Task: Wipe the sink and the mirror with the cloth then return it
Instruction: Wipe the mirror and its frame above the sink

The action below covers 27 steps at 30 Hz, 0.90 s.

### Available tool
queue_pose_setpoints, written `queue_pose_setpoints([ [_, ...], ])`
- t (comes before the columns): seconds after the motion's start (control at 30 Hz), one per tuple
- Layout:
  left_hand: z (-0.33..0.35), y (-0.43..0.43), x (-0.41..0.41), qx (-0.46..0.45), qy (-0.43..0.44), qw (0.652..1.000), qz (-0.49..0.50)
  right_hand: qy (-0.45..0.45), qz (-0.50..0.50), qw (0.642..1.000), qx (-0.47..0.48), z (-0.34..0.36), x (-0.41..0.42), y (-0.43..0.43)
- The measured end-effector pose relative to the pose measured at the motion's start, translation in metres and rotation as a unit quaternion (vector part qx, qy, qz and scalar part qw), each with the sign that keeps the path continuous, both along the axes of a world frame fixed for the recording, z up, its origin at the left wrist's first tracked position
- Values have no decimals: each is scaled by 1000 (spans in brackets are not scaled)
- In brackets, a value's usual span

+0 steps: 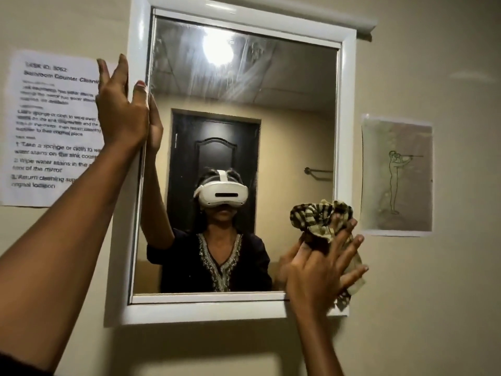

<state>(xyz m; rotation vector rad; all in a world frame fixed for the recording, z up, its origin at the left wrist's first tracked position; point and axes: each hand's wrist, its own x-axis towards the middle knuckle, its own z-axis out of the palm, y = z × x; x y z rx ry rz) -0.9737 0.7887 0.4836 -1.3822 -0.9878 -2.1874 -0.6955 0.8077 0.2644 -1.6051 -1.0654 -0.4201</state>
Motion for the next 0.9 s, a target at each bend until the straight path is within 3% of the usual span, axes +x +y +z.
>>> queue_pose_setpoints([
  [0.07,0,0,2,4,0,1000,4,8,-3,1000,-3,6,-21,2],
  [0.13,0,1,3,7,-3,1000,13,-89,23,993,76,8,-52,-4],
  [0.23,1,0,3,7,-1,1000,25,-350,126,916,150,12,-102,-14],
  [0.33,-1,-1,4,3,5,998,55,-454,160,863,154,40,-100,-11],
  [0.4,-2,-1,4,0,12,997,71,-413,133,886,161,67,-67,1],
  [0.5,-3,1,4,4,12,997,76,-148,16,976,159,115,2,15],
  [0.57,0,3,5,4,7,997,74,-11,-5,987,160,138,22,11],
  [0.6,1,4,6,0,8,997,75,6,-16,987,162,142,15,10],
  [0.67,1,5,6,-1,11,997,80,-45,6,983,176,151,-26,21],
  [0.8,-1,3,1,10,14,998,54,-311,33,949,50,180,-99,108],
  [0.9,-5,2,2,13,22,998,61,-419,55,890,168,198,-96,76],
])
